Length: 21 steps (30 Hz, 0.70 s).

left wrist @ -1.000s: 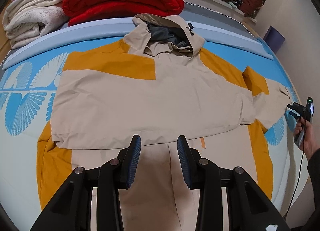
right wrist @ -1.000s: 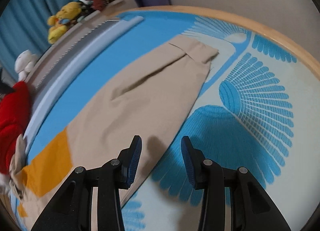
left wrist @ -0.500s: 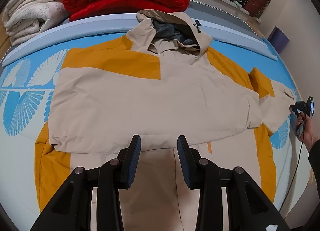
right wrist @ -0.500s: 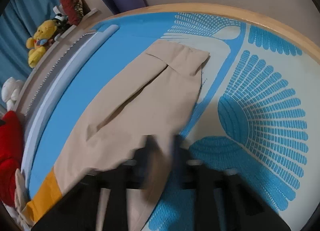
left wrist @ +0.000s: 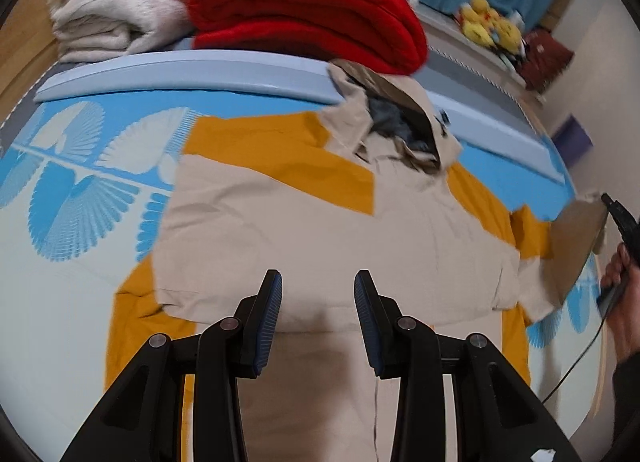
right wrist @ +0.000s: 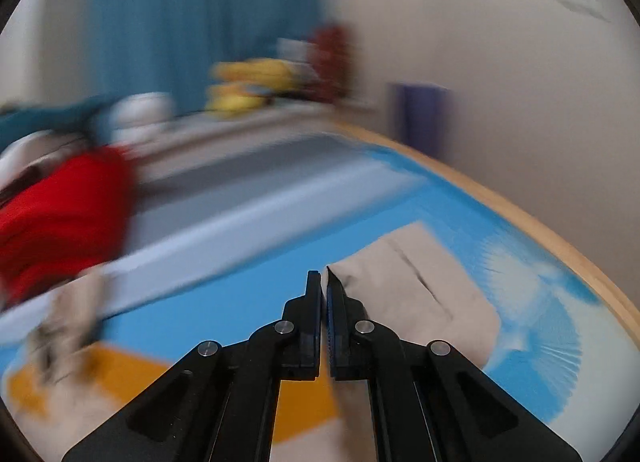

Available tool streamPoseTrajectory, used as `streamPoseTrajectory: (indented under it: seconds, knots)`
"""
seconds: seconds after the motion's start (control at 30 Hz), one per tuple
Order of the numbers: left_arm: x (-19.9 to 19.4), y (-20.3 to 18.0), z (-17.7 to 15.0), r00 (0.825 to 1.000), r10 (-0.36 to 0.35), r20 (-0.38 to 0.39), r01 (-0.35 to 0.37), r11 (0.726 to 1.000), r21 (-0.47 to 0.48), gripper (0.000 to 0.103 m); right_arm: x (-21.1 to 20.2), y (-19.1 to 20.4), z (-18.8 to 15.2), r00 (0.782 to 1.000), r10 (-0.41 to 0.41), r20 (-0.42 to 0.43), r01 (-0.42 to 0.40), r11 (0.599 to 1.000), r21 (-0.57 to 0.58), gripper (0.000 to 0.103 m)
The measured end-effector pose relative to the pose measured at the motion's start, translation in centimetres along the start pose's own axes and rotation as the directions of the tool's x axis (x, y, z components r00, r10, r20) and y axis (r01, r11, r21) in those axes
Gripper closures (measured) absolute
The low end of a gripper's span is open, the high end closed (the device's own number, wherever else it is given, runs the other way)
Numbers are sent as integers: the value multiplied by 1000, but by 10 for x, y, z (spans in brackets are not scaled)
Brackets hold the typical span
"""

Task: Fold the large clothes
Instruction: 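Grasp the sleeve cuff with the right gripper and fold it across the body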

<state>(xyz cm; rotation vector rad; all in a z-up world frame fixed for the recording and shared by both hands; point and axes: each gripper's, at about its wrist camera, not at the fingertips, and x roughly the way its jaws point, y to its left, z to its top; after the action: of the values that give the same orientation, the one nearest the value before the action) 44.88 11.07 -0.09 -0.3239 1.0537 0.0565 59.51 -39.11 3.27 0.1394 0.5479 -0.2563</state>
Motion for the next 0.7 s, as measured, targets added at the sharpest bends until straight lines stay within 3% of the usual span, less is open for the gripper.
streamPoseTrajectory:
  seconds: [0.07,0.13,0.2,0.23,0.3,0.33,0.4,0.47,0.53,0.57,0.63,0.7]
  knots:
    - [-9,16,5,1000,9,15,-8,999,-34,69,-34,58,-11,992,124,-1,-124,990,-64,100]
    - [-15,28,8,1000,5,19,-4,997,-71,69,-71,125,-32,960,277,-40,-279,953,-115,100]
    - [-20,41,9,1000,-6,16,8,994,-105,69,-93,170,-59,908,402,-119,-415,901,-123,100]
    - [-22,47,10,1000,-19,7,20,992,-121,69,-102,196,-78,872,458,-175,-482,867,-129,100]
    - [-23,52,10,999,-43,-14,40,991,-130,69,-111,228,-111,829,494,-262,-538,833,-130,96]
    - [-23,55,10,998,-57,-27,53,990,-132,69,-108,247,-135,786,496,-370,-570,813,-122,95]
    - [-25,57,7,997,-59,-41,54,990,-127,69,-106,253,-159,759,464,-456,-554,829,-80,94]
    - [-25,58,6,996,-68,-52,60,990,-129,69,-113,245,-165,756,446,-478,-531,846,-50,93]
    - [-26,57,4,995,-79,-57,71,989,-126,69,-129,221,-159,769,436,-467,-490,872,7,89]
    - [-25,56,4,995,-79,-59,72,990,-120,69,-132,216,-154,776,429,-463,-474,880,20,82]
    - [-22,52,2,995,-79,-62,72,991,-109,69,-147,187,-145,815,389,-429,-404,913,61,71]
    - [-16,44,0,994,-85,-73,77,992,-95,71,-154,167,-138,835,380,-398,-365,924,116,64]
